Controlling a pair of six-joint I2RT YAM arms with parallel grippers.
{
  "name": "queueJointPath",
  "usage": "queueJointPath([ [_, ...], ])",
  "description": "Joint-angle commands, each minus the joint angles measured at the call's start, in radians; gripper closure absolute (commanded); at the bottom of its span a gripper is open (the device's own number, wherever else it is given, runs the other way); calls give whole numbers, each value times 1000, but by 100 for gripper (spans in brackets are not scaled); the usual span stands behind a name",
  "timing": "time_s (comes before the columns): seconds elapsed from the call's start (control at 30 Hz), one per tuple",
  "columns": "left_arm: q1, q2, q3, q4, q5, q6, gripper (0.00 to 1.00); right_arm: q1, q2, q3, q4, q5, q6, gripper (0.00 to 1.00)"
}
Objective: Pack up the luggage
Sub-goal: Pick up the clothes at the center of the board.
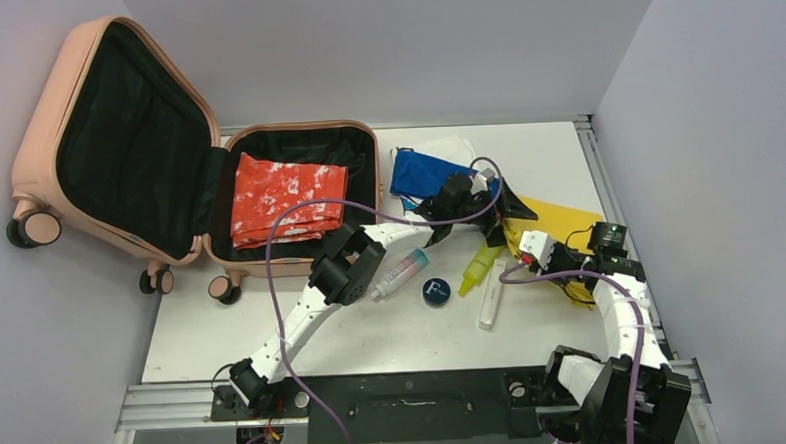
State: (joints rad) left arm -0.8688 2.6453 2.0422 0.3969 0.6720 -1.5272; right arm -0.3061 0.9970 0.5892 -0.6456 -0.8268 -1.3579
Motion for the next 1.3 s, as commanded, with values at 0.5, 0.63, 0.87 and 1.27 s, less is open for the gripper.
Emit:
queueJointPath([
  [0.5,-21,58,-98,102,-5,-55,100,32,25,22,-184,-71,-107,20],
  [0.63,-17,19,-98,79,-9,-16,100,8,89,117,-328,-67,-92,0],
  [0.87,-6,-92,-38,-162,-41,215,100,-181,309,411,-750,-207,-246,6],
  [1.27,23,-222,11,-282,-41,484,100,-261,217,447,-427,-148,228,5],
])
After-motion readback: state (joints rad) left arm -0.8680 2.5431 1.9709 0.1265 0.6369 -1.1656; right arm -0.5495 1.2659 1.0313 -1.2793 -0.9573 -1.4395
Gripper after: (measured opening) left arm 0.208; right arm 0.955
